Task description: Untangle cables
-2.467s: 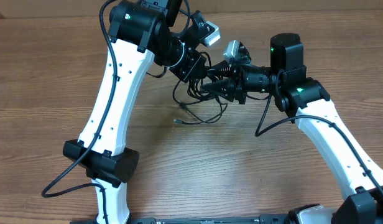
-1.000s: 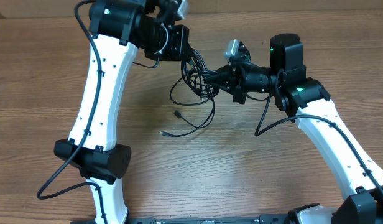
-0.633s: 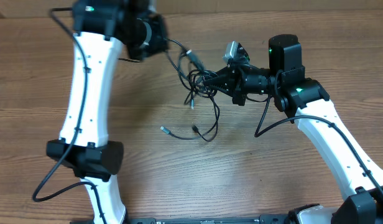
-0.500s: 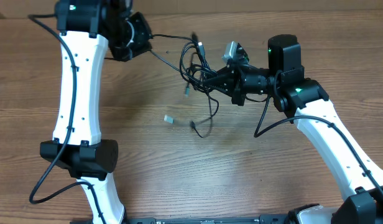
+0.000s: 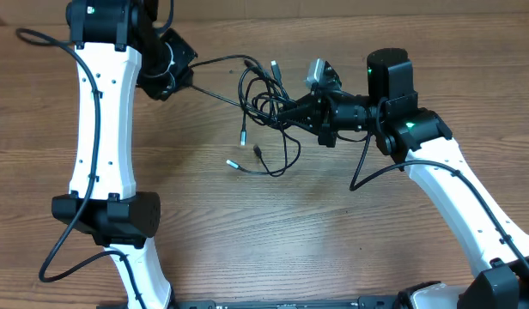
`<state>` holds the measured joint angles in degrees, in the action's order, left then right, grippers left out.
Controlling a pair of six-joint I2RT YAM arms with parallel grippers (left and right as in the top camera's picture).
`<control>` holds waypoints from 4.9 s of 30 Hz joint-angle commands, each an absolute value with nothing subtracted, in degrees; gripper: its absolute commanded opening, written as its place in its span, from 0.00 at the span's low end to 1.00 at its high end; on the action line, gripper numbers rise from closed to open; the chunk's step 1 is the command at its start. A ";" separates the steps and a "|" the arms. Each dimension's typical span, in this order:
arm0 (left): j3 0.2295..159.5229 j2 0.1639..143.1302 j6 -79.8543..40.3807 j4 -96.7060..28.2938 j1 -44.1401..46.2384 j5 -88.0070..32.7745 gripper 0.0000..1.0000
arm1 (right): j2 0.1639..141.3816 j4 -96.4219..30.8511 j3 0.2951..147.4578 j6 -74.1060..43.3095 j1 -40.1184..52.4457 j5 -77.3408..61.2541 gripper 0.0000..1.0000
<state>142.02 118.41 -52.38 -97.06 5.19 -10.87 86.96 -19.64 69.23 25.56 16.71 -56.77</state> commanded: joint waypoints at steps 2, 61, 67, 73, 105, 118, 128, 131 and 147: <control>142.45 118.83 -61.65 -96.82 1.89 -0.03 0.05 | 86.17 -20.25 69.71 25.78 16.05 -57.91 0.04; 142.45 118.83 -7.88 -92.75 1.91 -8.60 1.00 | 91.31 -30.50 68.90 10.50 16.08 -31.31 0.59; 142.45 118.83 -7.88 -92.73 1.91 -8.60 1.00 | 96.90 -29.02 68.64 10.44 16.14 -32.40 0.59; 142.45 118.83 -7.88 -92.73 1.91 -8.60 1.00 | 101.32 -27.68 68.64 10.48 16.80 -34.81 0.58; 142.45 118.83 -7.88 -92.73 1.91 -8.60 1.00 | 106.87 -25.17 68.62 10.87 22.50 -32.03 0.48; 142.45 118.83 -7.88 -92.73 1.91 -8.60 1.00 | 106.94 -25.23 68.62 9.39 22.50 -32.23 0.21; 142.45 118.83 -7.88 -92.73 1.91 -8.60 1.00 | 106.94 -26.46 68.62 7.68 22.50 -32.23 0.20; 142.45 118.83 -7.88 -92.73 1.91 -8.60 1.00 | 106.94 -26.44 68.62 7.68 22.50 -32.25 0.17; 142.45 118.83 -7.88 -92.73 1.91 -8.60 1.00 | 106.63 -26.02 83.68 4.21 21.87 -67.18 0.04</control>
